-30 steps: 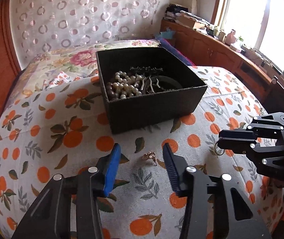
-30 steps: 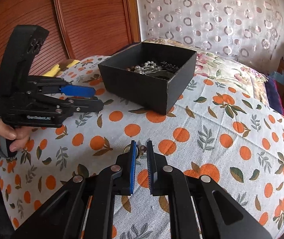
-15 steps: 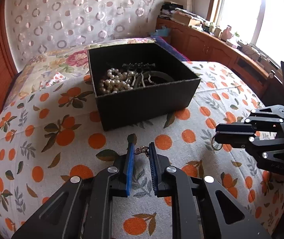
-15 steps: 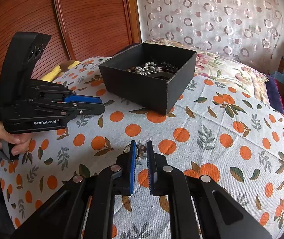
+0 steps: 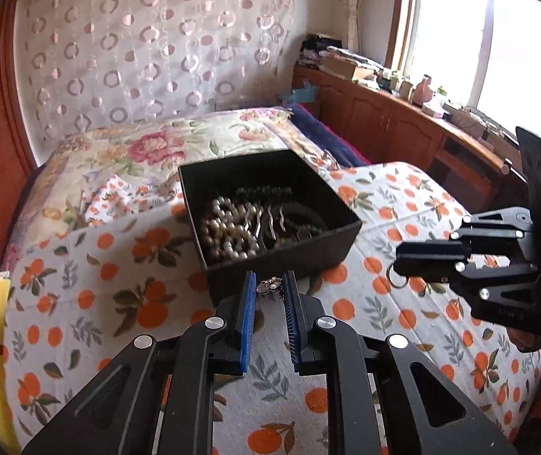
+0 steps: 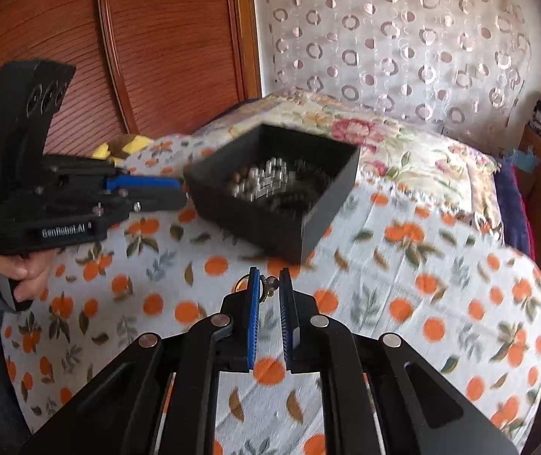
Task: Organize jewelry
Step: 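Lower both small pieces into the black box and open both tools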
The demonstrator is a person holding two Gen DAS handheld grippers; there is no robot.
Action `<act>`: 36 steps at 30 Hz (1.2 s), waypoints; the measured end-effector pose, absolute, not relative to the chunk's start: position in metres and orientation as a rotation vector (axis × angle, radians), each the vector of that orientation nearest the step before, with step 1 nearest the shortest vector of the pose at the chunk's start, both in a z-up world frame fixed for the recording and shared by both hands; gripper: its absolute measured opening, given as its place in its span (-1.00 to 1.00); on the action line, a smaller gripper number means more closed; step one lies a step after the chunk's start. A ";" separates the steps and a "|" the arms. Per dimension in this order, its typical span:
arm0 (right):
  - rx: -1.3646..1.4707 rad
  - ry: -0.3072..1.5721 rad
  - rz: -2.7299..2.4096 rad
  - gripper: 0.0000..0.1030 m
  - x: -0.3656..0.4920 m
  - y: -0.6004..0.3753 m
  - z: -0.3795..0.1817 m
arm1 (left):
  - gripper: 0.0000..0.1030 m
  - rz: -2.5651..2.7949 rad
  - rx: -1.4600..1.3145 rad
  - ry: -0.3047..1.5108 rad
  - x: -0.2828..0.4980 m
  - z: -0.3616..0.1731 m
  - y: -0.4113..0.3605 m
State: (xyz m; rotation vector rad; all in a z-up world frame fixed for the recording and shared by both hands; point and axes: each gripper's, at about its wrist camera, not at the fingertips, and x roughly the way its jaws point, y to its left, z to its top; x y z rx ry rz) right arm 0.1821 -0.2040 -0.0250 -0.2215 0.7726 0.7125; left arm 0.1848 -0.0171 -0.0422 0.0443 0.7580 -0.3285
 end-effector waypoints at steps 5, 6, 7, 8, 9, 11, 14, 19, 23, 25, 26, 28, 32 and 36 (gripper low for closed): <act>-0.165 0.754 0.727 -0.77 0.200 -0.196 -0.011 | -0.73 -0.319 0.037 0.731 0.192 -0.033 -0.013; -0.156 0.749 0.725 -0.77 0.205 -0.195 -0.009 | -0.73 -0.317 0.036 0.726 0.193 -0.032 -0.013; -0.156 0.745 0.721 -0.77 0.208 -0.192 -0.008 | -0.73 -0.315 0.035 0.723 0.195 -0.030 -0.011; -0.157 0.740 0.716 -0.77 0.212 -0.190 -0.007 | -0.73 -0.313 0.035 0.719 0.198 -0.029 -0.011; -0.159 0.734 0.709 -0.77 0.215 -0.188 -0.007 | -0.73 -0.310 0.038 0.719 0.200 -0.029 -0.010; -0.149 0.733 0.705 -0.77 0.222 -0.186 -0.008 | -0.73 -0.305 0.038 0.718 0.204 -0.028 -0.010; -0.136 0.743 0.703 -0.77 0.228 -0.183 -0.014 | -0.73 -0.301 0.037 0.717 0.209 -0.028 -0.009; -0.121 0.759 0.698 -0.76 0.235 -0.180 -0.021 | -0.73 -0.297 0.029 0.723 0.219 -0.029 -0.010; -0.105 0.766 0.696 -0.76 0.238 -0.183 -0.021 | -0.73 -0.297 0.035 0.721 0.221 -0.030 -0.010; -0.104 0.764 0.694 -0.76 0.238 -0.184 -0.020 | -0.73 -0.294 0.044 0.721 0.225 -0.029 -0.012; -0.105 0.763 0.694 -0.76 0.238 -0.184 -0.020 | -0.73 -0.291 0.050 0.720 0.227 -0.029 -0.013; -0.110 0.756 0.690 -0.76 0.236 -0.184 -0.018 | -0.73 -0.287 0.054 0.721 0.230 -0.029 -0.013; -0.116 0.751 0.683 -0.75 0.233 -0.186 -0.017 | -0.62 -0.271 0.059 0.724 0.233 -0.029 -0.013; -0.109 0.749 0.674 -0.75 0.227 -0.191 -0.017 | -0.39 -0.256 0.063 0.716 0.226 -0.028 -0.016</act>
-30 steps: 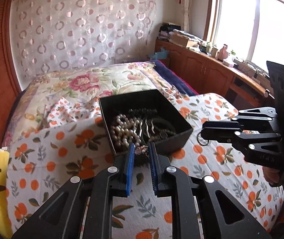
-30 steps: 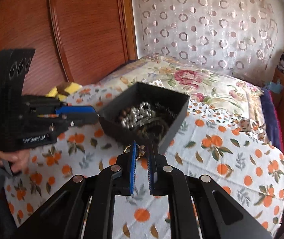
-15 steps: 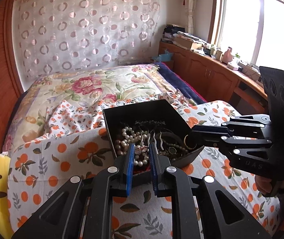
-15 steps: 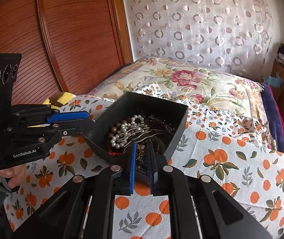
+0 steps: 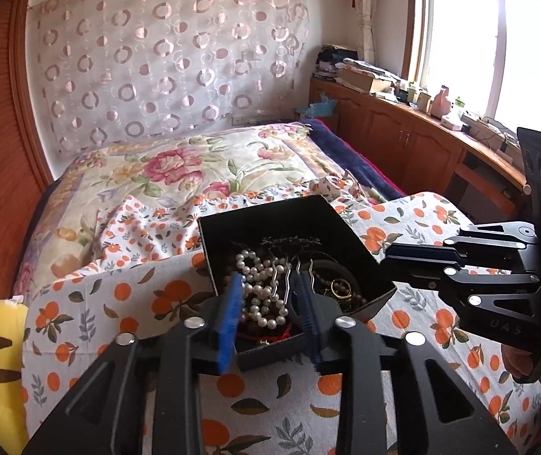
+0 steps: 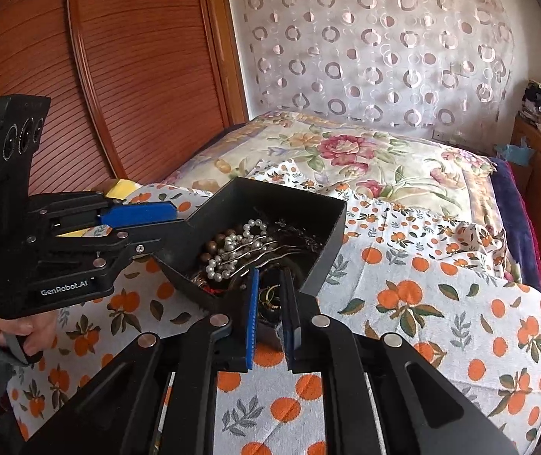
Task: Organize jewelry
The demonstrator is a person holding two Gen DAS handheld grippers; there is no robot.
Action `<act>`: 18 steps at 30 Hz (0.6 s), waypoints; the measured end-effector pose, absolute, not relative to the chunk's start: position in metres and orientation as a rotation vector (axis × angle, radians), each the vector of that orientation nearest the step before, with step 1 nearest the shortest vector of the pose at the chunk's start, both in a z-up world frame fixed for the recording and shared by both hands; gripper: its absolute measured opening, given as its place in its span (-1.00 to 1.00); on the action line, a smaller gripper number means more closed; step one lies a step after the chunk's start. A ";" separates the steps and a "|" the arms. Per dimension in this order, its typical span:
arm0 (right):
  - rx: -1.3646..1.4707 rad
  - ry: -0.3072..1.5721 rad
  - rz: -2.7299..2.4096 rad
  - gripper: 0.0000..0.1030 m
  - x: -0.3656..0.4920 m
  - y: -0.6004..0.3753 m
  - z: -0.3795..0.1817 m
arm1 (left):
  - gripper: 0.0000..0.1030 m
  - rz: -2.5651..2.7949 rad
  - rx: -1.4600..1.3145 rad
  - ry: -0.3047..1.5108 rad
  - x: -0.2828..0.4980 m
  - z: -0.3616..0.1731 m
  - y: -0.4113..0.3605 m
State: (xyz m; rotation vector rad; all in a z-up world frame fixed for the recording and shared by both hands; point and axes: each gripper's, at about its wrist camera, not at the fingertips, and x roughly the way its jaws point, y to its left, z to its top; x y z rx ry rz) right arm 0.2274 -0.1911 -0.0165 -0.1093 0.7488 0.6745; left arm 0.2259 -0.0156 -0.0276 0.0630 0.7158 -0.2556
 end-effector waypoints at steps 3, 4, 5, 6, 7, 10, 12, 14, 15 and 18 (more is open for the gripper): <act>-0.113 0.745 0.663 -0.75 0.221 -0.194 -0.016 | -0.22 -0.240 0.065 0.715 0.219 -0.027 -0.015; -0.115 0.743 0.658 -0.75 0.218 -0.195 -0.016 | -0.14 -0.236 0.066 0.714 0.216 -0.027 -0.015; -0.117 0.742 0.653 -0.74 0.214 -0.196 -0.015 | -0.09 -0.232 0.068 0.713 0.213 -0.026 -0.015; -0.118 0.742 0.647 -0.72 0.210 -0.196 -0.015 | 0.04 -0.228 0.069 0.711 0.209 -0.026 -0.015; -0.119 0.740 0.641 -0.64 0.207 -0.198 -0.015 | 0.18 -0.223 0.069 0.708 0.205 -0.025 -0.015; -0.112 0.735 0.619 -0.31 0.196 -0.203 -0.015 | 0.50 -0.221 0.057 0.701 0.192 -0.021 -0.015; -0.098 0.731 0.601 -0.05 0.188 -0.207 -0.014 | 0.63 -0.208 0.051 0.698 0.185 -0.018 -0.014; -0.088 0.722 0.578 0.15 0.178 -0.212 -0.012 | 0.73 -0.191 0.049 0.699 0.176 -0.016 -0.012; -0.084 0.716 0.559 0.21 0.173 -0.213 -0.011 | 0.74 -0.181 0.046 0.700 0.171 -0.016 -0.012; -0.070 0.693 0.519 0.48 0.159 -0.220 -0.006 | 0.79 -0.161 0.028 0.701 0.156 -0.013 -0.011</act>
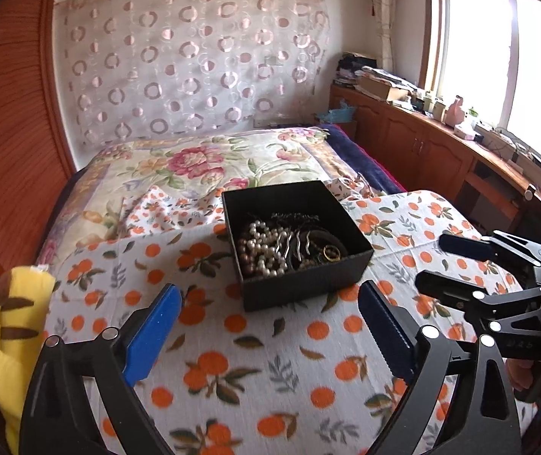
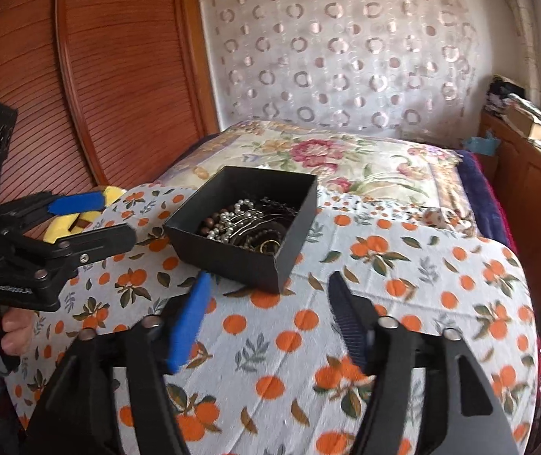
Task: Organize jewelry
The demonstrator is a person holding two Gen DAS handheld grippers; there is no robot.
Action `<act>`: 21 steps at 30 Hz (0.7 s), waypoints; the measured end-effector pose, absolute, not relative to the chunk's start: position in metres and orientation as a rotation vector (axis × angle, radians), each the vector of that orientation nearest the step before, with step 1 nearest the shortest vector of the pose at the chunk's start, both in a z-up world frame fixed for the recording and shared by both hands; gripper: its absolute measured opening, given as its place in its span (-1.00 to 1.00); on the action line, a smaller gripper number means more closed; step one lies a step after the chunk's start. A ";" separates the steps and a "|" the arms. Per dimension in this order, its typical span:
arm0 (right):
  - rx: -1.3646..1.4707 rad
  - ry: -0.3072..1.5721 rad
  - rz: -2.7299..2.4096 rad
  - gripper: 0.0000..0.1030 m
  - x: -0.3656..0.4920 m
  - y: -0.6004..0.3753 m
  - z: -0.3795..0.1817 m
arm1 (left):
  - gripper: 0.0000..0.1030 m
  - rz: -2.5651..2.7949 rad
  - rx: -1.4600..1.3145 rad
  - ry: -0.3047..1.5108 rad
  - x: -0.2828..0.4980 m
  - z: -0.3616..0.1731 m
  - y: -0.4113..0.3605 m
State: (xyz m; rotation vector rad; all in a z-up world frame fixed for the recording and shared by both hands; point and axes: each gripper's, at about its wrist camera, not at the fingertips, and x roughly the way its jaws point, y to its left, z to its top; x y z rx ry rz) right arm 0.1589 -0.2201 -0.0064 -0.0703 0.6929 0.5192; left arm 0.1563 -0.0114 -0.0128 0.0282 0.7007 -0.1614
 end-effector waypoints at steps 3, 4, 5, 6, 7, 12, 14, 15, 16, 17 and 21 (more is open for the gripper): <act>-0.047 0.637 0.469 0.81 0.137 -0.229 0.003 | 0.85 -0.115 0.035 0.679 0.137 -0.009 -0.012; -0.042 0.623 0.461 0.87 0.131 -0.232 0.005 | 0.85 -0.106 0.039 0.674 0.133 -0.009 -0.013; -0.034 0.607 0.453 0.91 0.125 -0.234 0.008 | 0.85 -0.099 0.038 0.667 0.125 -0.009 -0.013; -0.025 0.594 0.445 0.93 0.118 -0.237 0.011 | 0.85 -0.092 0.035 0.665 0.121 -0.008 -0.013; -0.017 0.582 0.439 0.95 0.112 -0.240 0.013 | 0.85 -0.080 0.031 0.659 0.116 -0.007 -0.012; 0.012 0.536 0.397 0.95 0.091 -0.253 0.025 | 0.85 -0.070 -0.006 0.635 0.090 -0.002 -0.005; 0.022 0.523 0.395 0.95 0.082 -0.257 0.028 | 0.85 -0.054 -0.003 0.618 0.079 0.001 -0.005; 0.025 0.517 0.392 0.95 0.079 -0.259 0.029 | 0.85 -0.048 -0.001 0.615 0.075 0.002 -0.004; 0.026 0.510 0.390 0.95 0.075 -0.260 0.031 | 0.85 -0.046 -0.001 0.611 0.072 0.003 -0.004; 0.026 0.505 0.390 0.95 0.073 -0.259 0.033 | 0.85 -0.045 0.000 0.607 0.068 0.004 -0.004; 0.021 0.484 0.383 0.95 0.064 -0.257 0.037 | 0.85 -0.033 0.015 0.601 0.060 0.006 -0.006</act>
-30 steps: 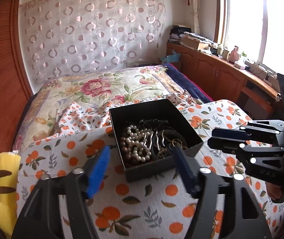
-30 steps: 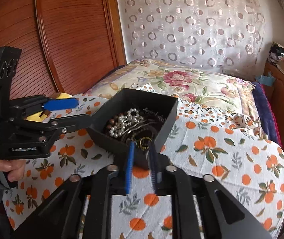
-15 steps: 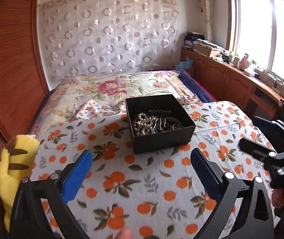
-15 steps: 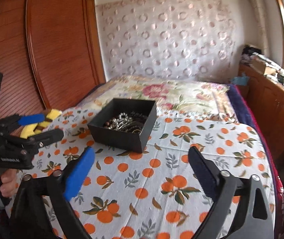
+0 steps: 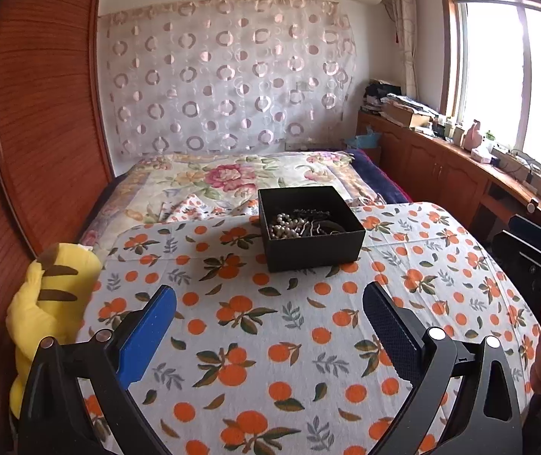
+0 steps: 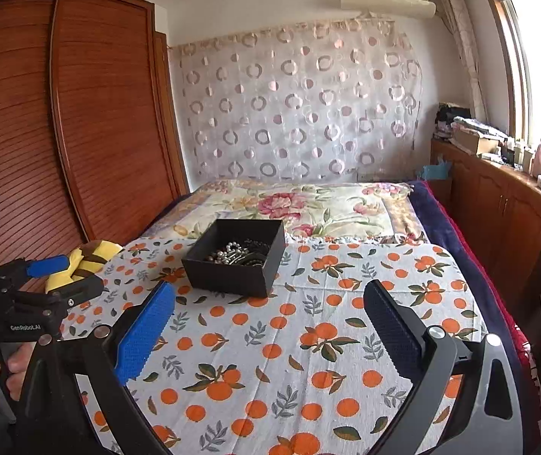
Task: Organize jewelry
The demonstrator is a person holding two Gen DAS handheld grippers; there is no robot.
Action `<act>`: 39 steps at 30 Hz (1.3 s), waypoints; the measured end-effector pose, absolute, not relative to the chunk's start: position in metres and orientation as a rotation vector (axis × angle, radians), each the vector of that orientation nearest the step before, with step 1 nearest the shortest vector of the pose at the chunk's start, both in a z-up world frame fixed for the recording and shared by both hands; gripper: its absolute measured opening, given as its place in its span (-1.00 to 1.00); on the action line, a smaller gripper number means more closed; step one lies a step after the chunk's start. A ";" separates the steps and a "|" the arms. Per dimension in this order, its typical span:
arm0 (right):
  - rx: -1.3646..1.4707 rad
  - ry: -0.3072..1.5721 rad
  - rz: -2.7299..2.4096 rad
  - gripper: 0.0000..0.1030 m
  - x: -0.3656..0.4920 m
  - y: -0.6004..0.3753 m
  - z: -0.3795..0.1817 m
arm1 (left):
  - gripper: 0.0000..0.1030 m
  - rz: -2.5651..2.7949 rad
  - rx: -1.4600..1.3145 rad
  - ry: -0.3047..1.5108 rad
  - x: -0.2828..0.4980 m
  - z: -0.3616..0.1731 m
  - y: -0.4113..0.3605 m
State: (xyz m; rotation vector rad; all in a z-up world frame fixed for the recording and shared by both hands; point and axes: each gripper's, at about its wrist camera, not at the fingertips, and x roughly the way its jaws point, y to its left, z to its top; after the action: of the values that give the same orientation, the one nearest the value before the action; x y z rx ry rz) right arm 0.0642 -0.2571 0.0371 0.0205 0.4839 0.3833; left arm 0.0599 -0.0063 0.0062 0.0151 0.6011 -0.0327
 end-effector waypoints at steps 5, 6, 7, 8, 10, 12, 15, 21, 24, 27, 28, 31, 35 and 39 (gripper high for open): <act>0.014 0.481 0.376 0.95 0.059 -0.252 0.037 | 0.85 -0.022 0.022 0.591 0.053 0.008 -0.007; 0.015 0.482 0.376 0.95 0.058 -0.251 0.036 | 0.85 -0.022 0.020 0.590 0.053 0.008 -0.006; 0.016 0.483 0.374 0.95 0.057 -0.251 0.036 | 0.85 -0.021 0.019 0.590 0.052 0.008 -0.006; 0.017 0.485 0.373 0.95 0.057 -0.251 0.035 | 0.85 -0.020 0.020 0.589 0.052 0.008 -0.006; 0.018 0.488 0.368 0.95 0.058 -0.251 0.034 | 0.85 -0.016 0.023 0.585 0.051 0.008 -0.006; 0.020 0.491 0.365 0.95 0.058 -0.251 0.032 | 0.85 -0.016 0.019 0.583 0.050 0.009 -0.005; 0.023 0.493 0.364 0.95 0.059 -0.252 0.031 | 0.85 -0.012 0.019 0.582 0.049 0.009 -0.005; 0.025 0.494 0.364 0.95 0.060 -0.252 0.030 | 0.85 -0.012 0.018 0.580 0.049 0.009 -0.005; 0.023 0.492 0.365 0.95 0.060 -0.252 0.029 | 0.85 -0.013 0.017 0.581 0.049 0.009 -0.005; 0.024 0.493 0.364 0.95 0.060 -0.252 0.029 | 0.85 -0.013 0.019 0.581 0.049 0.009 -0.005; 0.024 0.494 0.363 0.95 0.060 -0.252 0.028 | 0.85 -0.013 0.017 0.581 0.049 0.009 -0.005; 0.024 0.493 0.363 0.95 0.060 -0.252 0.029 | 0.85 -0.013 0.018 0.580 0.049 0.009 -0.005; 0.024 0.495 0.363 0.95 0.060 -0.253 0.028 | 0.85 -0.013 0.018 0.581 0.049 0.009 -0.005; 0.024 0.493 0.364 0.95 0.060 -0.252 0.029 | 0.85 -0.013 0.017 0.581 0.049 0.009 -0.005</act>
State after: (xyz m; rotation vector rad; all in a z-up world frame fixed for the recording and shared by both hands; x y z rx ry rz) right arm 0.0601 -0.2523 0.0289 0.0241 0.4935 0.3640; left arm 0.0486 -0.0052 0.0094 0.0172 0.5810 -0.0129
